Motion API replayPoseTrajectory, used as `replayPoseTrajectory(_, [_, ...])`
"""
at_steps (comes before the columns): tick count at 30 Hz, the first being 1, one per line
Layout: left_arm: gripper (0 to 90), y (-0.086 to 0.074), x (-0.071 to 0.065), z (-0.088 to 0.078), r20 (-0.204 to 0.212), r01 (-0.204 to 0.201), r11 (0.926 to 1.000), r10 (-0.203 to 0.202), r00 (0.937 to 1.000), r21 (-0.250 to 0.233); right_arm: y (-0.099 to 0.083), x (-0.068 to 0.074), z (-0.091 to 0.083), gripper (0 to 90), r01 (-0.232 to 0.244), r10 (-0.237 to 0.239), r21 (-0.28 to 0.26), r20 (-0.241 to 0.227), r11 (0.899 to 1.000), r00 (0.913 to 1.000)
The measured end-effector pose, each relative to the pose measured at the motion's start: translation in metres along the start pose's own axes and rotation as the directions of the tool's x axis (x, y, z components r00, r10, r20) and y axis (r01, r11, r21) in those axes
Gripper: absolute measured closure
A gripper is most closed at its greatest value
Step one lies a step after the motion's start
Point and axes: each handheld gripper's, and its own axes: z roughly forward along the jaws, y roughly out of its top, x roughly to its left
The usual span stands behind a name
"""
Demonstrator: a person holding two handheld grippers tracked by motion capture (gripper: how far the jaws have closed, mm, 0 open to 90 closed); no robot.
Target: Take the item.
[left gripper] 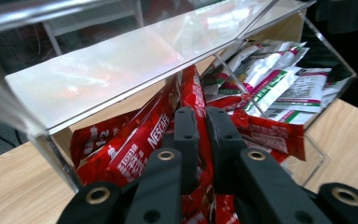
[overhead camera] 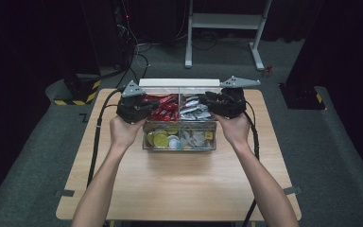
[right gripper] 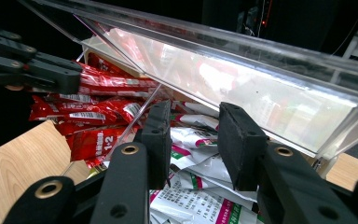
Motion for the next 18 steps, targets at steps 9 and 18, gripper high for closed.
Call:
replayPoseTrajectory(9, [83.9,-0.004,0.0,-0.015,0.024,-0.002,0.9999,0.002,0.9997,-0.015,0.0,0.0,0.0,64.0,-0.002,0.002,0.003,-0.005,1.0,1.0])
replayPoseTrajectory(18, [84.4,-0.011,-0.001,-0.033,0.04,-0.005,0.9994,0.007,0.9992,-0.036,0.001,0.001,0.0,63.1,-0.002,0.002,0.006,-0.001,1.0,1.0])
